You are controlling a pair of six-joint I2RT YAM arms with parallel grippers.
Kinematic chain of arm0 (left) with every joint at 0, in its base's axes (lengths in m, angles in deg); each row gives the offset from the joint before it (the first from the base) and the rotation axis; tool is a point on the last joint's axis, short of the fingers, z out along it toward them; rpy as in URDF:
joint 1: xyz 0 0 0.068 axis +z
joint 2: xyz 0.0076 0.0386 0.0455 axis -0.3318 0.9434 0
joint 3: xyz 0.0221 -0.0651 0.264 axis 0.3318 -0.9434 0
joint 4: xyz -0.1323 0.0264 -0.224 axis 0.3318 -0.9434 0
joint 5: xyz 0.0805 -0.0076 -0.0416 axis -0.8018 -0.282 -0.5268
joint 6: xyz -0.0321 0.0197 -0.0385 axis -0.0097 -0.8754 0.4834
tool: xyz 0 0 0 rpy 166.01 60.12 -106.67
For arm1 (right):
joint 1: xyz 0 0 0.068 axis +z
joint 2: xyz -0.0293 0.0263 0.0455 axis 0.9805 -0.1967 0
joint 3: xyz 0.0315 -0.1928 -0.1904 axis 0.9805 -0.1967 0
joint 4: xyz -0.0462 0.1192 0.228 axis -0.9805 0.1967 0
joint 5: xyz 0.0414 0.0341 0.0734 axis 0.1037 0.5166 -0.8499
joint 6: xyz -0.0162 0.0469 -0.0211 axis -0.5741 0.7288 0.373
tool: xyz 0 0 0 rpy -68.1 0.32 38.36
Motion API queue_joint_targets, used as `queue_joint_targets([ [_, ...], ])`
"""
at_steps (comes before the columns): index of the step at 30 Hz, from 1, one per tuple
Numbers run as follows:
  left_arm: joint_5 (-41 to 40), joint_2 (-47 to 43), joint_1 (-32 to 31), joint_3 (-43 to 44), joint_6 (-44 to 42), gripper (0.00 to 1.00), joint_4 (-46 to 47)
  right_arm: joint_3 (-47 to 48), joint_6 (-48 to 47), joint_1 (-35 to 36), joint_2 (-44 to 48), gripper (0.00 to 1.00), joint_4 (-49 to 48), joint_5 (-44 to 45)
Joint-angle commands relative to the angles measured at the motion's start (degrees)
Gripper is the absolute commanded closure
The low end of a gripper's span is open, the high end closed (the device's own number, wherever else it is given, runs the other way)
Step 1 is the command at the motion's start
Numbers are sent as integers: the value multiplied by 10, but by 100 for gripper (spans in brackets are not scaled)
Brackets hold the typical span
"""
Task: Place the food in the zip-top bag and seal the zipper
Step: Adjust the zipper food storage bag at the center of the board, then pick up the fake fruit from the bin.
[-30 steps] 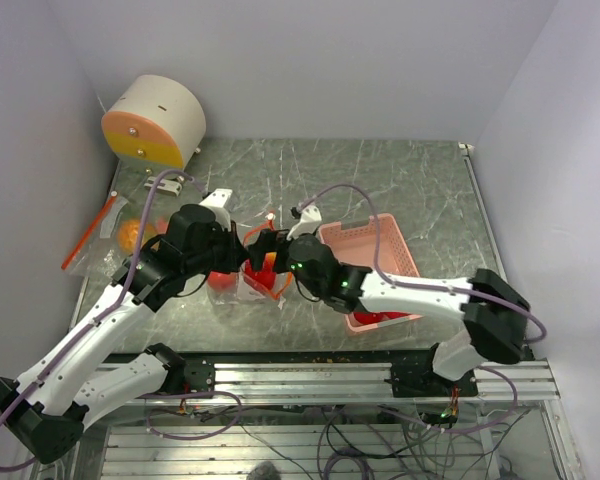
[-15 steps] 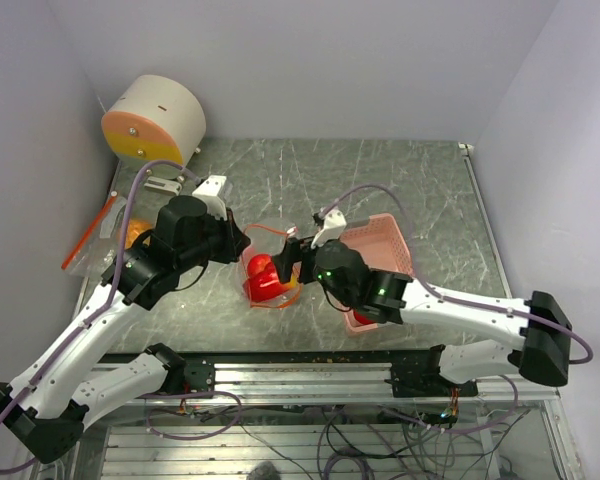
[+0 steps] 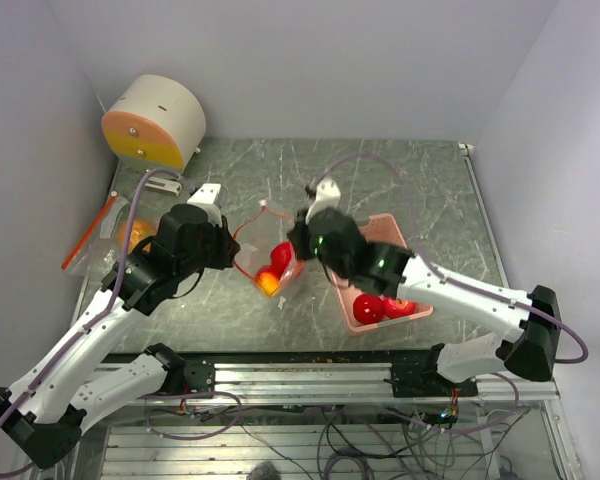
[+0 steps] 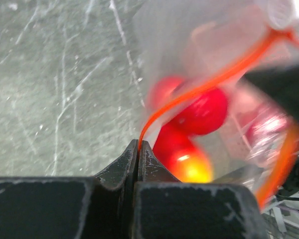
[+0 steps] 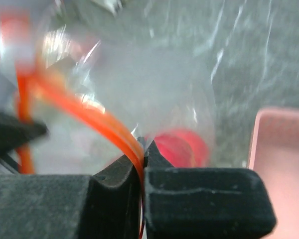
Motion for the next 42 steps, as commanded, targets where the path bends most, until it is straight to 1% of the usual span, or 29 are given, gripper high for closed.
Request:
queue_joint_targets([
  [1, -66, -34, -2, -21, 1, 93, -53, 114, -71, -73, -22, 100, 70, -75],
  [4, -102, -53, -2, -2, 0, 93, -86, 88, -74, -109, -18, 100, 65, -129],
  [7, -111, -53, -2, 11, -5, 93, -92, 45, -70, -113, -3, 100, 51, -158],
  [11, -85, -29, -2, -7, -4, 93, -44, -12, -60, -113, 22, 100, 37, -208],
  [12, -75, -21, -2, -19, -1, 93, -26, -24, -61, -113, 28, 97, 34, -217],
  [13, -63, -13, -2, -35, 3, 93, -6, -34, -61, -113, 32, 91, 30, -228],
  [14, -52, -5, -2, -58, 7, 93, 16, -45, -61, -113, 39, 82, 26, -240],
  [16, -34, 13, -2, -86, 13, 93, 51, -52, -62, -113, 57, 67, 30, -245],
  [17, -29, 20, -2, -94, 16, 93, 62, -53, -61, -112, 70, 54, 38, -237],
  [19, -26, 25, -2, -102, 18, 93, 74, -52, -61, -112, 97, 29, 59, -218],
  [21, -32, 22, -2, -98, 17, 93, 71, -52, -59, -112, 123, 8, 84, -208],
  [22, -35, 20, -2, -94, 14, 93, 68, -52, -53, -112, 134, 1, 99, -202],
  [24, -38, 15, -2, -83, 10, 93, 59, -53, -31, -113, 148, 0, 139, -172],
  [27, -35, 10, -2, -66, 6, 93, 49, -87, 30, -121, 152, 0, 226, -103],
  [30, -26, 2, -2, -56, 4, 93, 46, -121, 93, -140, 154, 0, 300, -81],
  [34, -20, -5, -2, -49, -1, 93, 42, -156, 173, -146, 175, 0, 379, -46],
  [36, -17, -7, -2, -48, -2, 93, 41, -167, 197, -147, 193, 0, 396, -39],
  [38, -15, -9, -2, -51, -3, 93, 42, -179, 200, -150, 205, 0, 391, -51],
  [42, -11, -12, -2, -56, -4, 93, 46, -196, 187, -154, 191, 0, 370, -65],
])
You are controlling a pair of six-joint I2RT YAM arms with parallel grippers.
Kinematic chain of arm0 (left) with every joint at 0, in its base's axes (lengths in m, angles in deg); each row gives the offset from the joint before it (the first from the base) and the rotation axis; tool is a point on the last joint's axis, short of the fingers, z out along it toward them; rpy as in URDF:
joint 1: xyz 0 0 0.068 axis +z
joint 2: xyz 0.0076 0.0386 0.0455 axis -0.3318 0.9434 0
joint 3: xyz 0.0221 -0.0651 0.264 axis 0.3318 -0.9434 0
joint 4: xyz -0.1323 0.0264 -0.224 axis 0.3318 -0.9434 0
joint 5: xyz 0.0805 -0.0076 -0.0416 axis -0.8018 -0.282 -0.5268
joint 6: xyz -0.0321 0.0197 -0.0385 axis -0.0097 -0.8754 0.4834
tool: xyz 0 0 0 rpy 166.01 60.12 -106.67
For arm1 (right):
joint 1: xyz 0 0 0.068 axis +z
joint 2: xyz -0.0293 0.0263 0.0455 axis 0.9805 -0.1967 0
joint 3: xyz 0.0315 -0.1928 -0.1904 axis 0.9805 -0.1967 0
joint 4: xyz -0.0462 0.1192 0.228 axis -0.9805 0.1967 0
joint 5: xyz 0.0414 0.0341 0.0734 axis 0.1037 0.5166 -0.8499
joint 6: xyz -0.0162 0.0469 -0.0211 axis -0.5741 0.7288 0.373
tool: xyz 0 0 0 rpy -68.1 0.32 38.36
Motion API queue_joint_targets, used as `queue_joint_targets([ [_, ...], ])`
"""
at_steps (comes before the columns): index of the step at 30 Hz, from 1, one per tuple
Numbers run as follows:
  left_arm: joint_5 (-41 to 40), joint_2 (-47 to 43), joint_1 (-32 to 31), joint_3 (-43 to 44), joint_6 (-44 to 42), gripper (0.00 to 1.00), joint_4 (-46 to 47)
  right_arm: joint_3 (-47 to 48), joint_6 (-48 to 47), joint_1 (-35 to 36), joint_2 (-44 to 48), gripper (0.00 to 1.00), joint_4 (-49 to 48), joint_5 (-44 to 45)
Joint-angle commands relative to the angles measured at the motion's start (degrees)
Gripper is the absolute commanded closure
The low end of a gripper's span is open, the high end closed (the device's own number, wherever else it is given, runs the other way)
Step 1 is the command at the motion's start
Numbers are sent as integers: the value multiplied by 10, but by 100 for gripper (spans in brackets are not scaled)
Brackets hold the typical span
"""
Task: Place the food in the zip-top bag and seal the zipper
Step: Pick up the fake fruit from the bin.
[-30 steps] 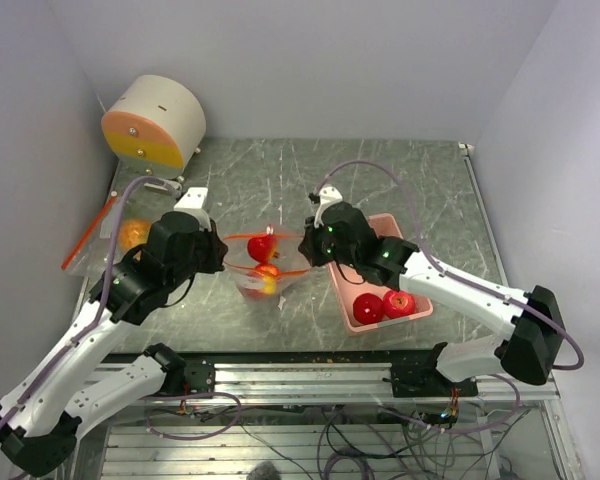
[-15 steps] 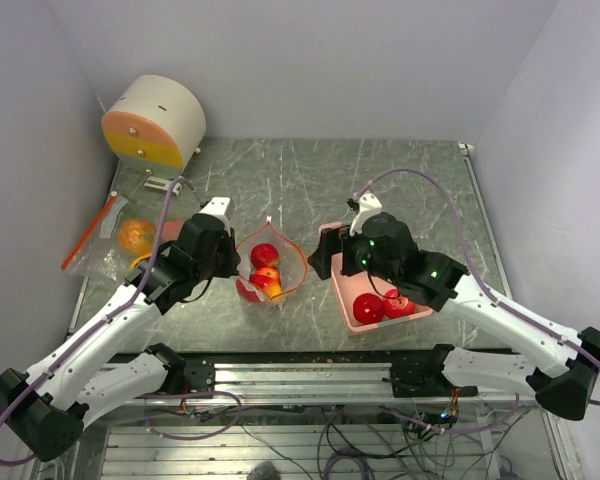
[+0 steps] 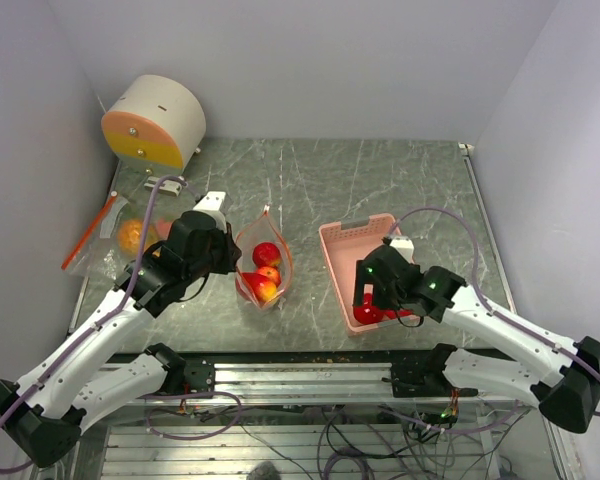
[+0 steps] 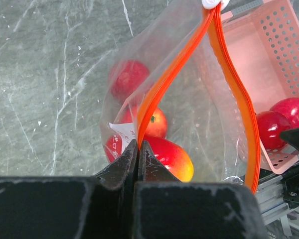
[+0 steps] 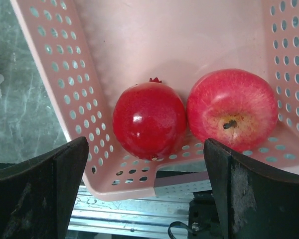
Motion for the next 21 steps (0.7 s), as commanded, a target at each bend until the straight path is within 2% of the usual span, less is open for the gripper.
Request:
queue_joint_targets([
  [1, 18, -9, 0, 10, -8, 93, 15, -23, 13, -8, -18, 0, -11, -5],
  [9, 23, -10, 0, 9, -8, 93, 15, -76, 3, -20, -85, 0, -101, -34],
  [13, 20, -9, 0, 11, -10, 93, 10, -88, -3, -28, -98, 7, -134, -39],
  [16, 16, -11, 0, 13, -9, 93, 4, -78, -10, -30, -105, 18, -132, -31],
  [19, 13, -16, 0, 12, -9, 93, 1, -62, -14, -30, -93, 41, -117, -21],
  [21, 11, -18, 1, 9, -8, 93, 2, -41, -18, -30, -76, 53, -101, -5],
])
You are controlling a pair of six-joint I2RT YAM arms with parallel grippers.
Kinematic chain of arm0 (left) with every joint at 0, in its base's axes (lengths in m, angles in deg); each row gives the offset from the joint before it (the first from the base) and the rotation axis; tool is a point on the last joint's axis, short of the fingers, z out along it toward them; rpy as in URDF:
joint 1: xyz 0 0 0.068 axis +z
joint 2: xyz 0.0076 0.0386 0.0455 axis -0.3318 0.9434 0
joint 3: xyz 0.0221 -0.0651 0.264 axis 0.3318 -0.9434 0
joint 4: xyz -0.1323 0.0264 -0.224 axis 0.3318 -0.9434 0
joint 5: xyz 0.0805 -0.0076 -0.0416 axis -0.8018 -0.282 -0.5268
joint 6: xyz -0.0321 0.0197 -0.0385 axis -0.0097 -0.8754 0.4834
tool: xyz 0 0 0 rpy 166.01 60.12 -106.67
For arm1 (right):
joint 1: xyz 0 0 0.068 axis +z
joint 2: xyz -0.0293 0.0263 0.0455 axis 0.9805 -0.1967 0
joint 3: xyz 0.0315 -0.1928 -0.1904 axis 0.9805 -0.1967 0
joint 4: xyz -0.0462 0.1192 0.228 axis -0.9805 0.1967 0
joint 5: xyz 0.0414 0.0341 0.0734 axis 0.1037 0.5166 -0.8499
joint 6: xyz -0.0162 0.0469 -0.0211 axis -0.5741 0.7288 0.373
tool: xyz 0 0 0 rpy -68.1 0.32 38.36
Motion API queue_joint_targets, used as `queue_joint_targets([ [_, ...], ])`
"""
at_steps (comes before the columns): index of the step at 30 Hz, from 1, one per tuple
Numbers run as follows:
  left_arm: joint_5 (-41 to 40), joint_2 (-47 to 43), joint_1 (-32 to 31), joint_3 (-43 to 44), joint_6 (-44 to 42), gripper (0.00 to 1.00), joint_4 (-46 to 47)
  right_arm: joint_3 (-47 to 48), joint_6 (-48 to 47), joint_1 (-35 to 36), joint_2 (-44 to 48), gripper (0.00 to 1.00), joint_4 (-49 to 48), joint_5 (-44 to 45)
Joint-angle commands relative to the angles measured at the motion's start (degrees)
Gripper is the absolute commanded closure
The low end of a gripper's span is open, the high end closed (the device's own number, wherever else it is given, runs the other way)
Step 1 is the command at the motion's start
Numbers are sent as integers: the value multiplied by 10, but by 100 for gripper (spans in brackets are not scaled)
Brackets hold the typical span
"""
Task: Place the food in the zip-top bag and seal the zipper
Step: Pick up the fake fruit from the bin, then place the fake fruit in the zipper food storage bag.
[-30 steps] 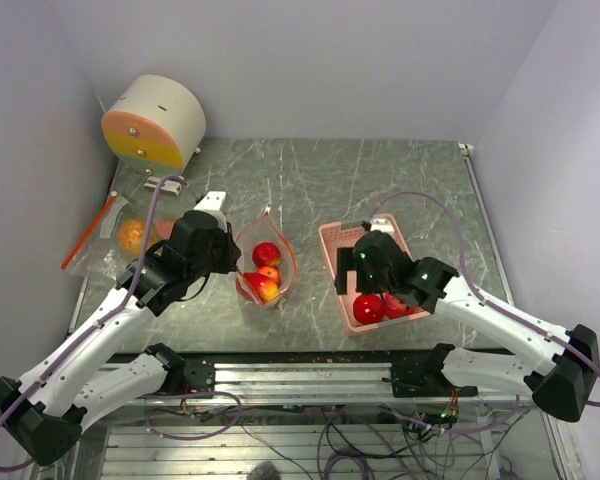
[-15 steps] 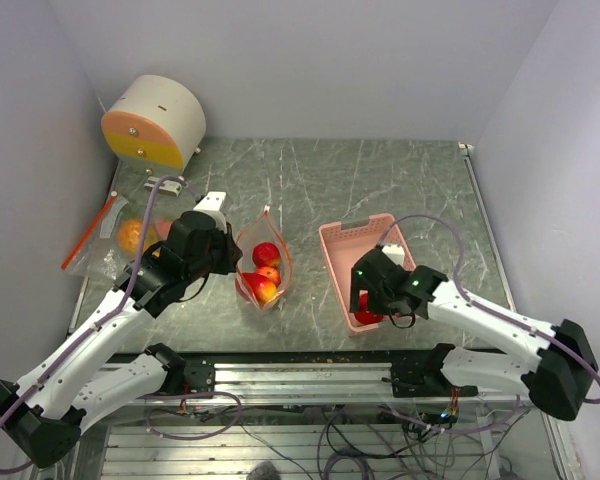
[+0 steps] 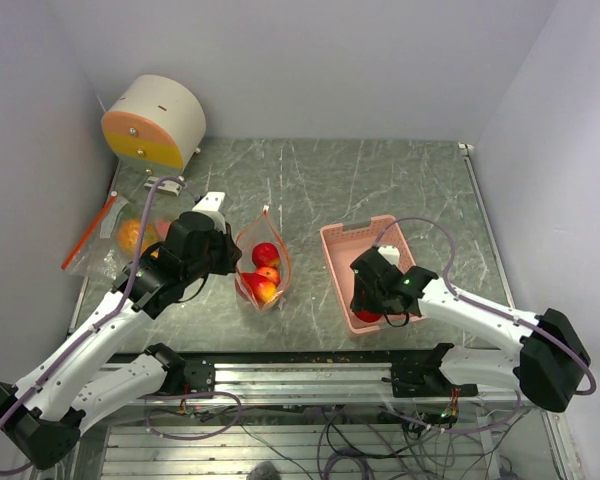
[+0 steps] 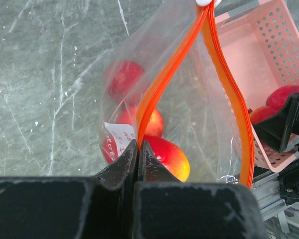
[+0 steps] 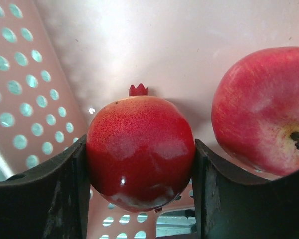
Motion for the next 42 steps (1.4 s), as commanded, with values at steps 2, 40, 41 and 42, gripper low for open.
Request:
queue_joint_targets([
  [2, 0, -15, 0, 3, -7, 93, 8, 69, -17, -4, 47, 57, 28, 44],
  [40, 6, -23, 0, 3, -3, 93, -3, 297, -101, 152, -23, 0, -81, 102],
  [41, 7, -24, 0, 3, -4, 93, -2, 290, -64, 150, -16, 0, -27, 134],
  [42, 6, -25, 0, 3, -5, 93, -1, 276, -24, 146, -9, 0, 28, 159],
])
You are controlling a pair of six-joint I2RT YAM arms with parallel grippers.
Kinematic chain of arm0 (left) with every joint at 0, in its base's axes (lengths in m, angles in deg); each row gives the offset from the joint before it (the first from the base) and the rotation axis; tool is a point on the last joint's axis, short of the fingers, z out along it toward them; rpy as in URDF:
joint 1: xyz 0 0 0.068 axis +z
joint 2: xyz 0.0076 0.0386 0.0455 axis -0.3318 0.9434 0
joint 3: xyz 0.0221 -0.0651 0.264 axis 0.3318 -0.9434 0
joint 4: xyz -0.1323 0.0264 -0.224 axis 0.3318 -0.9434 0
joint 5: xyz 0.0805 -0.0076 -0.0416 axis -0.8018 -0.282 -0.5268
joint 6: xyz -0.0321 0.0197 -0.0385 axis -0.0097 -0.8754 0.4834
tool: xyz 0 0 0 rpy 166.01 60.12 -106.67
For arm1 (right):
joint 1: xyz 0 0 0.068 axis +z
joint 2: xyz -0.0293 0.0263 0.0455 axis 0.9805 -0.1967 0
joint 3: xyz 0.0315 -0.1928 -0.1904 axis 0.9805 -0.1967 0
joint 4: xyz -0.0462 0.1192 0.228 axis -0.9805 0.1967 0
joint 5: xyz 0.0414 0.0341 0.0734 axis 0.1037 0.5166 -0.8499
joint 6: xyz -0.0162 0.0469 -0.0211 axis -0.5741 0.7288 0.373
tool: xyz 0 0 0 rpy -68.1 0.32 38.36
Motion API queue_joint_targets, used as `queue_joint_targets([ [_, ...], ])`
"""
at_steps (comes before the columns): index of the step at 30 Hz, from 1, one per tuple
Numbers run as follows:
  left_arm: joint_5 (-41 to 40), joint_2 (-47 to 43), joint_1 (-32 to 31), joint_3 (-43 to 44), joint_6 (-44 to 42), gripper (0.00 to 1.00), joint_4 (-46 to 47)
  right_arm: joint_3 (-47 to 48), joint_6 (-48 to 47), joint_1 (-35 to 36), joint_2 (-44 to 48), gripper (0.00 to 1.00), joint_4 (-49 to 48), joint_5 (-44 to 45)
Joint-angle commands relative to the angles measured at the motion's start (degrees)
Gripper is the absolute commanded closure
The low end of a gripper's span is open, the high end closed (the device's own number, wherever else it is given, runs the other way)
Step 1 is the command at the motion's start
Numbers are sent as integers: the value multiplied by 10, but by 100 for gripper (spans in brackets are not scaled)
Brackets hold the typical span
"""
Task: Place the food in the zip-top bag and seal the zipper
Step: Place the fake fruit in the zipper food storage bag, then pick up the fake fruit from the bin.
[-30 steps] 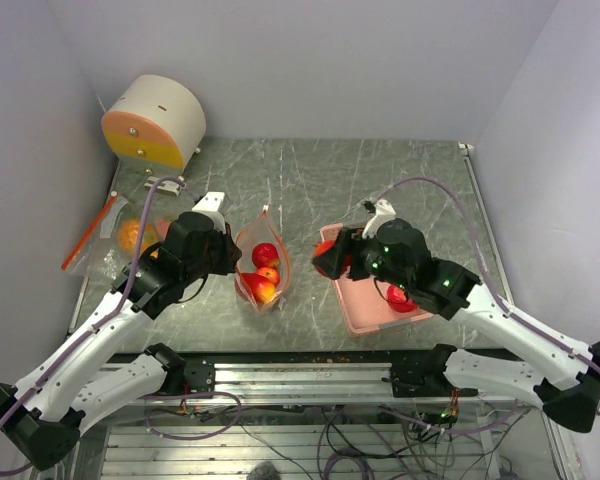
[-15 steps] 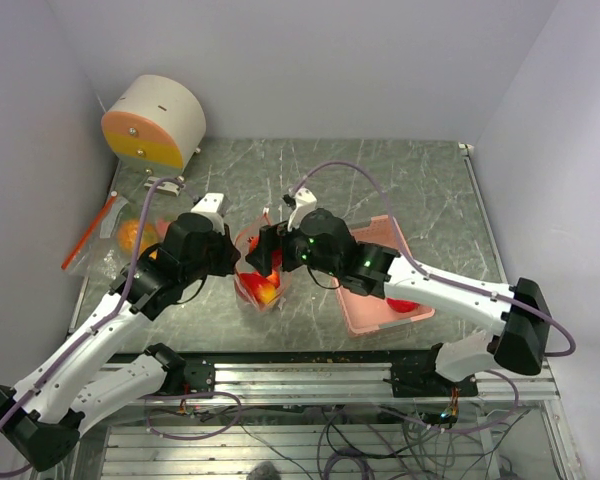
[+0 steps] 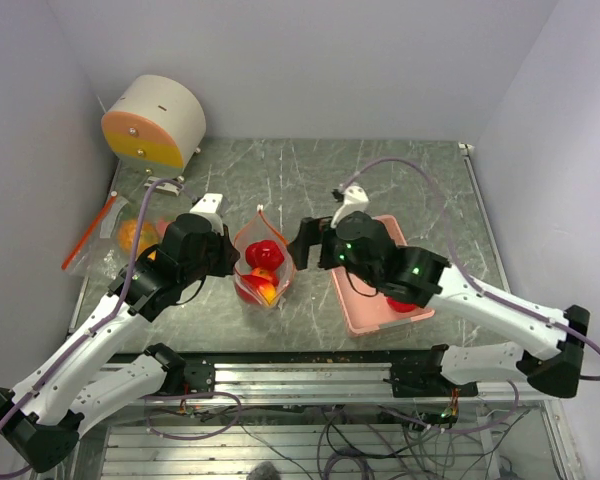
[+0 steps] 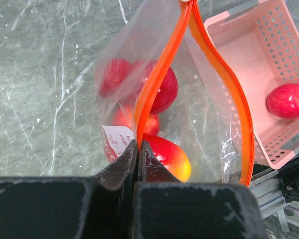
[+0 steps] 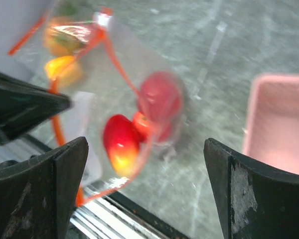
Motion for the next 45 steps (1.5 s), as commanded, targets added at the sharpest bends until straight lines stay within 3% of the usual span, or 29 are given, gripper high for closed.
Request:
queue_joint_targets([
  [1, 7, -9, 0, 3, -6, 93, 13, -36, 146, -16, 31, 0, 260, 136],
  [3, 14, -8, 0, 2, -10, 93, 20, -82, 189, -49, 58, 0, 322, 130],
  [7, 30, -5, 0, 2, -13, 93, 30, -186, 223, -141, 133, 0, 353, 84],
  [12, 44, -11, 0, 0, -23, 93, 41, -217, 243, -194, 160, 0, 383, 106],
  [17, 62, -20, 0, -2, -34, 93, 54, -234, 249, -208, 96, 0, 367, 94],
  [24, 74, -39, 0, -12, -44, 93, 58, -237, 302, -218, 40, 0, 367, 145],
  [35, 73, -40, 1, -25, -61, 93, 54, -262, 285, -233, -94, 0, 272, 149],
  [37, 72, -36, 0, -24, -62, 93, 54, -264, 290, -233, -90, 4, 265, 153],
  [42, 70, -31, 0, -25, -57, 93, 61, -245, 254, -229, -54, 29, 258, 155],
  [45, 70, -29, 0, -27, -49, 93, 66, -218, 212, -205, -16, 33, 241, 138],
])
